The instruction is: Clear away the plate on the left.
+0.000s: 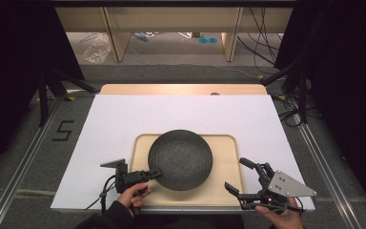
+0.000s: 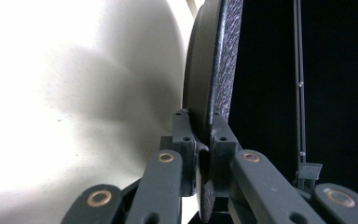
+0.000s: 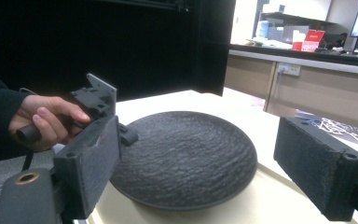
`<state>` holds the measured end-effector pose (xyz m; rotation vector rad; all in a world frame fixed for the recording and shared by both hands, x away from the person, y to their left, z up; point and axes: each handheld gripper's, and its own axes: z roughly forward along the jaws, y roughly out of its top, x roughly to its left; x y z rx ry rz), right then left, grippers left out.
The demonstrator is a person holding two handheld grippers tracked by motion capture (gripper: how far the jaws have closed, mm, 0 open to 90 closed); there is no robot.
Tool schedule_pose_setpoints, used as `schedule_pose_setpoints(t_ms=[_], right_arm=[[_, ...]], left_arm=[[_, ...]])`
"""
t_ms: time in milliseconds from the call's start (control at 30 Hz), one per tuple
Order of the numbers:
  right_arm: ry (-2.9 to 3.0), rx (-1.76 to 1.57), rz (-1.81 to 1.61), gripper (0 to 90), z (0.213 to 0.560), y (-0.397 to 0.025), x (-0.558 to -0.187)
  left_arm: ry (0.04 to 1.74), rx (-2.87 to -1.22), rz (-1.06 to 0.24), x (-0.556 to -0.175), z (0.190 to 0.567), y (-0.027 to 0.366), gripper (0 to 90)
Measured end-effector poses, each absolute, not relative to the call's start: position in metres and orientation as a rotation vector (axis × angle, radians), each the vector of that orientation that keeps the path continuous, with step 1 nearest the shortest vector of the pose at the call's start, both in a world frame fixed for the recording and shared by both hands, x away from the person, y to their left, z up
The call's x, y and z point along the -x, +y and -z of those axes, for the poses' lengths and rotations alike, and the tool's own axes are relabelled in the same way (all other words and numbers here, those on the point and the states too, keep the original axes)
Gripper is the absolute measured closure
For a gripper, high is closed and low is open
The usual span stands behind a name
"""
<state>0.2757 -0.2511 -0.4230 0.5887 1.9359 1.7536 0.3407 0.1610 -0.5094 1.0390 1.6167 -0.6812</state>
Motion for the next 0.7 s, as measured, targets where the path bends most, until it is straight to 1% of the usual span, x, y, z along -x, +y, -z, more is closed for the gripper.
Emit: schedule_pose_setpoints(t_ms=[67, 133, 200, 433, 600, 700], right_arm=[[1.936, -0.589, -1.755, 16.0, 0.4230, -0.2511, -0.2755], [1.935, -0.589, -1.754, 16.0, 0.4229, -0.2514, -0.2756], [1.939, -0.591, -1.747, 16.0, 0.4226, -0.2520, -0.2756], [1.932, -0.588, -1.755, 16.0, 0.4228, -0.2513, -0.2757], [1.934, -0.591, -1.758, 16.0, 0.4229, -0.2511, -0.2755], [1.934, -0.592, -1.758, 16.0, 0.4228, -0.2511, -0.2755]], left_arm=[[1.601, -1.071, 0.669, -0.3417, 0.5118, 0.1583, 84.3], [1.630, -1.045, 0.680, -0.3422, 0.5105, 0.1543, 83.5], [1.624, -1.072, 0.667, -0.3441, 0.5119, 0.1531, 83.4], [1.648, -1.110, 0.689, -0.3483, 0.5139, 0.1499, 81.9], [1.654, -1.217, 0.598, -0.3511, 0.5084, 0.1500, 81.1], [1.658, -1.216, 0.588, -0.3512, 0.5102, 0.1500, 81.4]])
